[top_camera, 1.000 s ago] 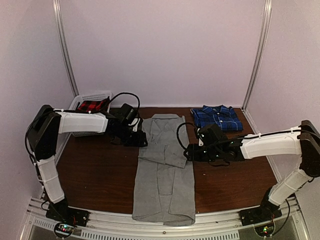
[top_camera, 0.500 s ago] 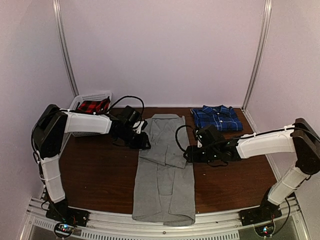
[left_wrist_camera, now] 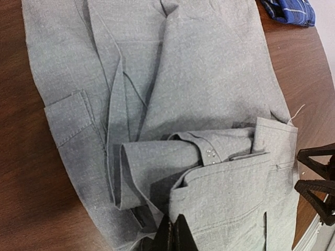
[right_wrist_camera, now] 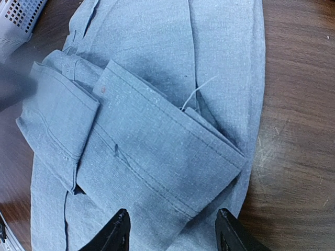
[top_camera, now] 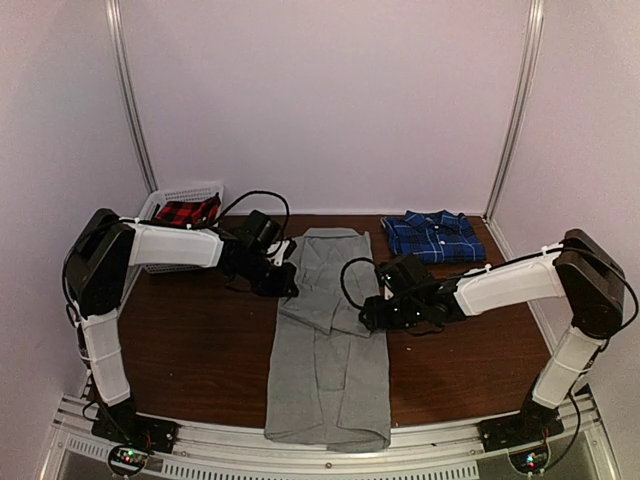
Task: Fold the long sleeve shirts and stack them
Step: Pick up the sleeve from the center of the board.
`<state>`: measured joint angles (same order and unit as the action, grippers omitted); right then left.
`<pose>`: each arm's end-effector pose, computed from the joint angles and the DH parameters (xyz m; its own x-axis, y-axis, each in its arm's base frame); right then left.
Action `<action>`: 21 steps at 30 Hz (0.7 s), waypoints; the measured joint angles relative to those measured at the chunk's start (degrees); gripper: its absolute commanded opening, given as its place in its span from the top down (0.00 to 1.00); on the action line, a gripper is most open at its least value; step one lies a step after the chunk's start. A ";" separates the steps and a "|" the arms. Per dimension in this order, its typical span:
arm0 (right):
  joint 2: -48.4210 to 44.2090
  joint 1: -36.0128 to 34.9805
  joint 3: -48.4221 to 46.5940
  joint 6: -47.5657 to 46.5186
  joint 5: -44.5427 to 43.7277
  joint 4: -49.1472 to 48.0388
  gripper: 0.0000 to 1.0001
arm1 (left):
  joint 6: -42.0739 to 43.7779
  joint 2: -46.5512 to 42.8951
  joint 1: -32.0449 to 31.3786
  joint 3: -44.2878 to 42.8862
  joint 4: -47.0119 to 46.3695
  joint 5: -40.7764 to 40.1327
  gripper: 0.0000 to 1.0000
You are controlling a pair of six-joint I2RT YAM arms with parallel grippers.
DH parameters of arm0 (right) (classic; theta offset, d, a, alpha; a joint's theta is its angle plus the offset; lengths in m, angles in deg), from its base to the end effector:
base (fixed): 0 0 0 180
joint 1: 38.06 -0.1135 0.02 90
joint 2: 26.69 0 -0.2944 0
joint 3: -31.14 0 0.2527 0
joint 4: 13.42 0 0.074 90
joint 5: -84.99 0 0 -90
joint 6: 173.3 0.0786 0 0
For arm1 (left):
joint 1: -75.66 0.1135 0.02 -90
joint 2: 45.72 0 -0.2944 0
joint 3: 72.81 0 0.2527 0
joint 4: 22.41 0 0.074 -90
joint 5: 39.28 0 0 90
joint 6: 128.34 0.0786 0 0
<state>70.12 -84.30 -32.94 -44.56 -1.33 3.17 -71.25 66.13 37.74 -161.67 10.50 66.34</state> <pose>0.2501 0.2684 0.1536 -0.8783 -0.0142 -0.4780 -0.2565 0.8576 0.4459 0.3389 -0.2909 0.1641 -0.9347 0.0649 -0.3495 0.2419 0.8364 -0.4918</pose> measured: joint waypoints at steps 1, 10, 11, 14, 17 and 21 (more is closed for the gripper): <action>0.39 0.00 -0.22 0.00 0.24 -0.22 0.44 | 0.00 0.00 0.00 0.00 -0.07 0.09 1.00; 2.34 0.00 -1.05 0.48 1.66 -1.16 0.44 | 0.52 0.00 -0.02 0.00 -0.31 0.13 0.70; 2.36 0.00 -1.05 0.57 1.73 -1.27 0.44 | 0.48 0.00 -0.02 0.00 -0.31 0.15 0.70; 2.45 0.00 -1.05 0.72 2.10 -1.42 0.45 | 0.55 0.00 -0.02 0.00 -0.35 0.44 0.72; 2.95 0.00 -1.07 1.22 2.54 -2.01 0.48 | 0.52 0.00 -0.02 0.00 -0.79 1.16 0.77; 3.54 0.00 -1.31 1.86 2.93 -2.67 0.52 | 0.42 0.00 -0.02 0.00 -1.60 2.40 0.89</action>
<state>73.67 -84.30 -34.25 -42.70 1.60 0.50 -70.83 66.13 37.72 -161.67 8.91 68.75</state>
